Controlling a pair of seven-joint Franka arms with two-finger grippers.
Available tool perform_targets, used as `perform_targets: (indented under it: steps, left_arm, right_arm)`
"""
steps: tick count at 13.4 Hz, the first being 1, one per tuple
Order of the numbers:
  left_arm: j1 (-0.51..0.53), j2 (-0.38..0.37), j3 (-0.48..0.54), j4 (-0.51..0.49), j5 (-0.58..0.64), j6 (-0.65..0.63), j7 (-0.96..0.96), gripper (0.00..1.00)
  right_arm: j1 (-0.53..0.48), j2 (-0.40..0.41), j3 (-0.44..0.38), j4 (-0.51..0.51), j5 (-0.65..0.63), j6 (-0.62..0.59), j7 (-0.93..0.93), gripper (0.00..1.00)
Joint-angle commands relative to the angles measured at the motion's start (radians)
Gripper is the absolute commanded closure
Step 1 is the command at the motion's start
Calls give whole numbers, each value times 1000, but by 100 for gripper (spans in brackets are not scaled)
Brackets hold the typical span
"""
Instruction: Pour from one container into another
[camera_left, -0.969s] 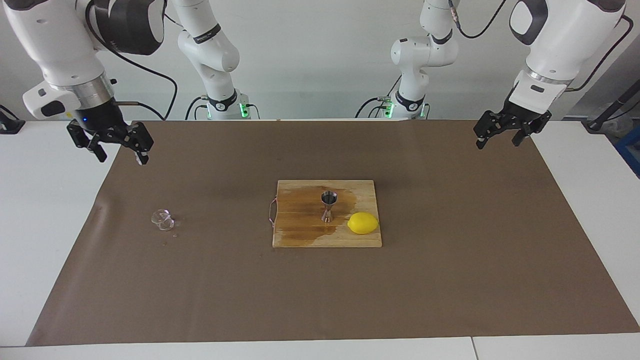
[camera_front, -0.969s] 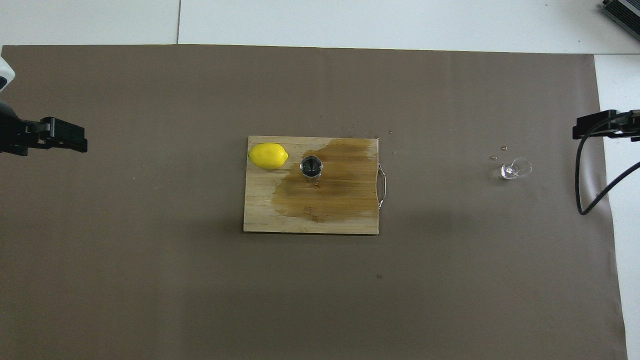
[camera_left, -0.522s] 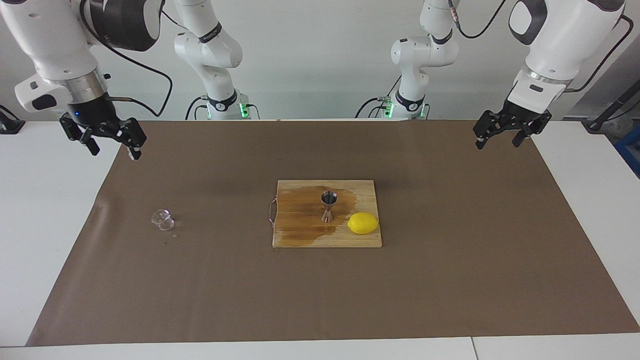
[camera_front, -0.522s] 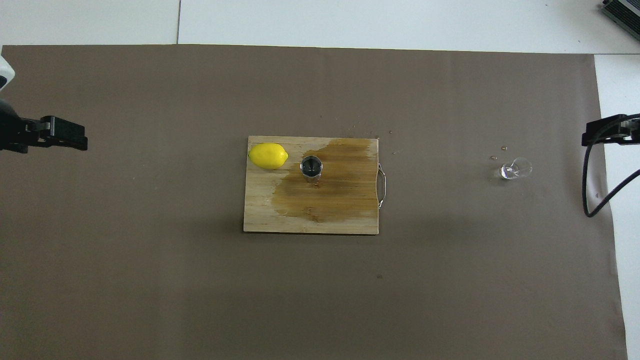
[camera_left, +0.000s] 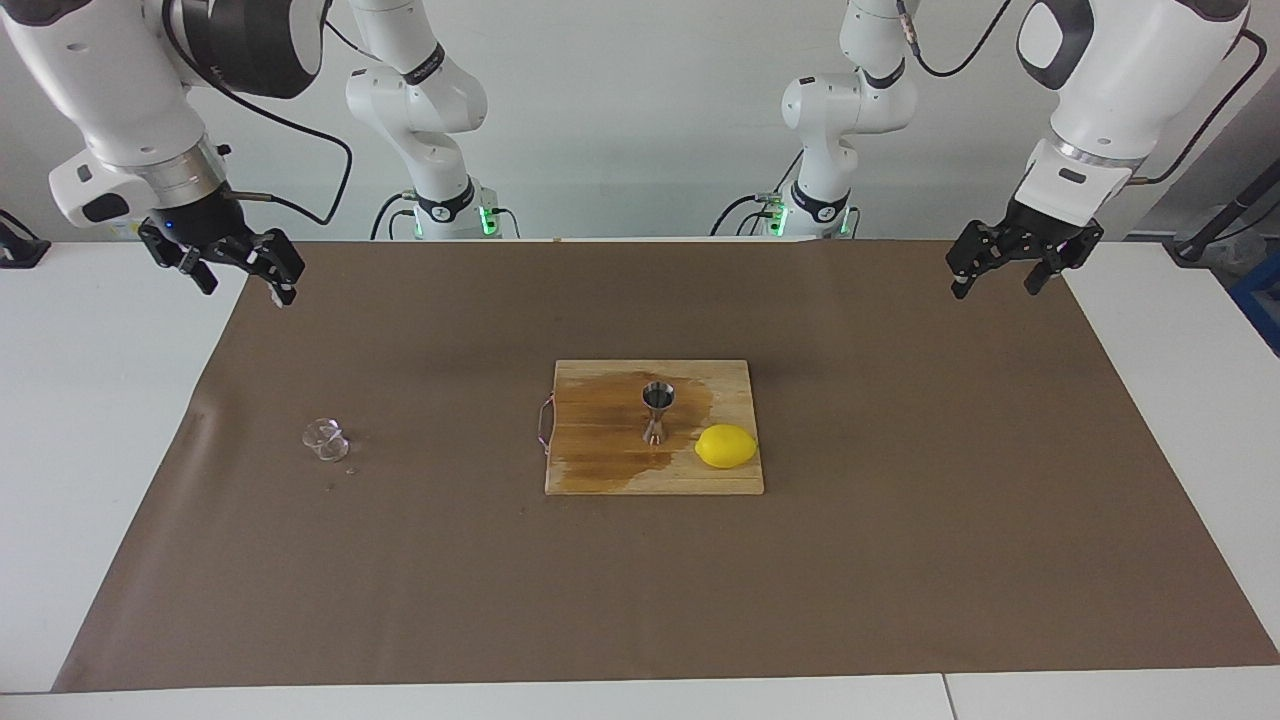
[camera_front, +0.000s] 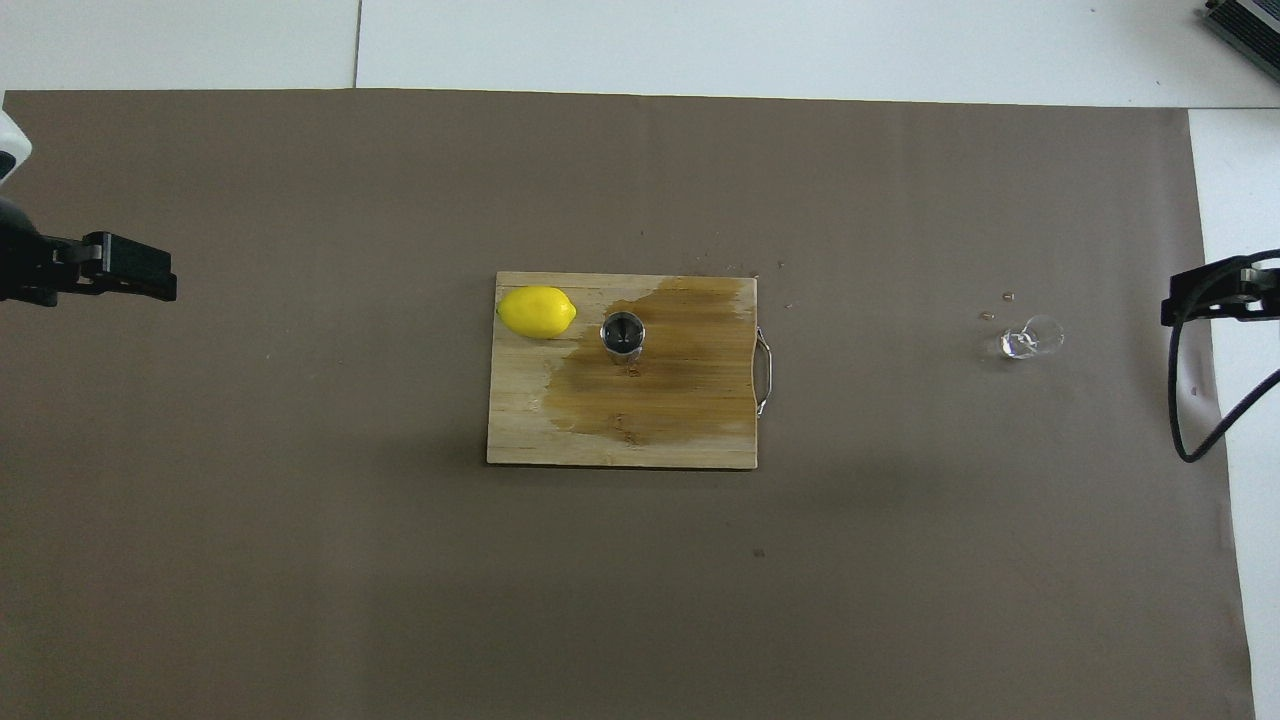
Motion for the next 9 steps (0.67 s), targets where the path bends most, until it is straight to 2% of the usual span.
perform_targets:
  steps: [1, 2, 4, 9]
  left_arm:
    - [-3, -15, 5, -10, -8, 12, 14, 0]
    - [-3, -15, 5, -10, -8, 15, 14, 0]
    - [-2, -15, 5, -10, -8, 17, 14, 0]
    - [1, -15, 5, -10, -8, 15, 12, 0]
  right_arm:
    - [88, -99, -93, -60, 22, -10, 14, 0]
    - [98, -113, -120, -77, 22, -12, -10, 0]
    - [93, -110, -124, -74, 20, 2, -93, 0]
    - [102, -104, -113, -77, 14, -29, -86, 0]
